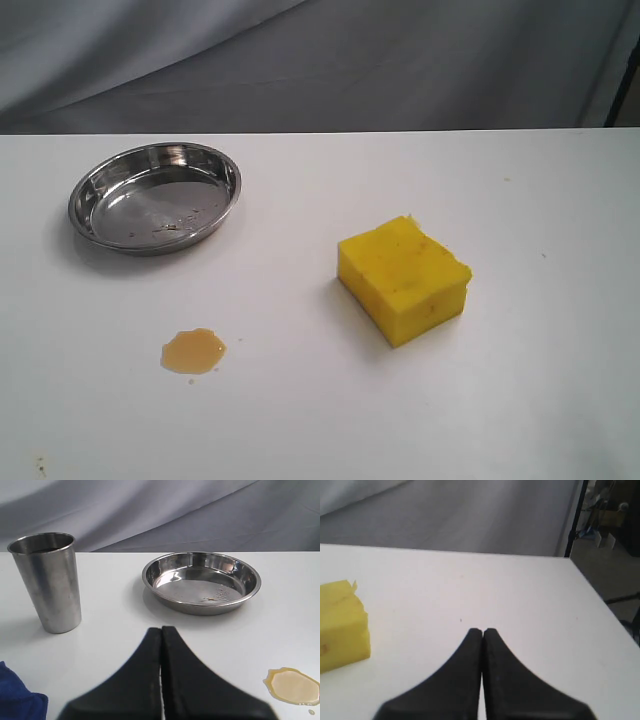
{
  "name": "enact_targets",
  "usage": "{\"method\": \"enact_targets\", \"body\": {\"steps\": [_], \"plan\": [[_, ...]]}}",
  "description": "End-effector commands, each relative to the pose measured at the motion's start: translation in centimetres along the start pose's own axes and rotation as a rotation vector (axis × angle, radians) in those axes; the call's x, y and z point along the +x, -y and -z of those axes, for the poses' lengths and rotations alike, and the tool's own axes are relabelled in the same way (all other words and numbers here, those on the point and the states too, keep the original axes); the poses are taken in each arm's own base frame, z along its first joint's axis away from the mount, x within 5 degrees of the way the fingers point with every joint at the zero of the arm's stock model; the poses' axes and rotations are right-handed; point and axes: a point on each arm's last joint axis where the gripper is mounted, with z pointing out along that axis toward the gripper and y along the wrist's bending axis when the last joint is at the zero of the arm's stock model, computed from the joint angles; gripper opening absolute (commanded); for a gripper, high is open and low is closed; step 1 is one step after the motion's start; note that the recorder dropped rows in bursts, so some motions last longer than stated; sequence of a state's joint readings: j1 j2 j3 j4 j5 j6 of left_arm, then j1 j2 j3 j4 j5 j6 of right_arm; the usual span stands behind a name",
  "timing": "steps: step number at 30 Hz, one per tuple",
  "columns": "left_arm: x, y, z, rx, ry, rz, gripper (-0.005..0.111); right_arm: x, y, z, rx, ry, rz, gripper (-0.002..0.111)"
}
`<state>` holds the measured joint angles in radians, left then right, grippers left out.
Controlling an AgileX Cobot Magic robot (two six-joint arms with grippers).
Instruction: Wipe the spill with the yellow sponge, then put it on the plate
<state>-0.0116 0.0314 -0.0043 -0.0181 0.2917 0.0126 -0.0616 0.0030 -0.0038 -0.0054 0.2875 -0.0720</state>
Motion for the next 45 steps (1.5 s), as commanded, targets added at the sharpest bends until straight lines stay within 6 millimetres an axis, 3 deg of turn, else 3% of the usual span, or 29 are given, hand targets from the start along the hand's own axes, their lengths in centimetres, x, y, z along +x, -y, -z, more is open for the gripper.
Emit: {"method": "enact_targets", "body": {"steps": [1, 7, 19, 23, 28, 31, 34, 39, 45], "plan": [[0.1, 0.0, -0.1, 0.006, 0.002, 0.002, 0.0, -1.9, 0.1, 0.2, 0.018, 0.226, 0.02, 0.0], [0.1, 0.0, -0.1, 0.006, 0.002, 0.002, 0.0, -4.5, 0.3, 1.2, 0.037, 0.526, 0.021, 0.0], [0.1, 0.0, -0.1, 0.006, 0.002, 0.004, 0.0, -5.3, 0.4, 1.8, 0.045, 0.638, -0.003, 0.0], [0.1, 0.0, -0.1, 0.006, 0.002, 0.002, 0.0, -5.3, 0.7, 1.8, 0.038, 0.646, -0.146, 0.0], [0.1, 0.0, -0.1, 0.006, 0.002, 0.002, 0.0, -5.3, 1.2, 1.8, -0.017, 0.652, -0.468, 0.0], [0.1, 0.0, -0.1, 0.006, 0.002, 0.002, 0.0, -5.4, 1.2, 1.9, -0.021, 0.67, -0.484, 0.0], [0.1, 0.0, -0.1, 0.006, 0.002, 0.004, 0.0, -5.7, 1.0, 1.9, -0.031, 0.631, -0.447, 0.0], [0.1, 0.0, -0.1, 0.006, 0.002, 0.004, 0.0, -9.0, 0.7, 3.4, -0.06, 0.52, -0.385, 0.0], [0.1, 0.0, -0.1, 0.006, 0.002, 0.004, 0.0, -13.3, 0.6, 3.4, -0.05, 0.16, -0.216, 0.0]]}}
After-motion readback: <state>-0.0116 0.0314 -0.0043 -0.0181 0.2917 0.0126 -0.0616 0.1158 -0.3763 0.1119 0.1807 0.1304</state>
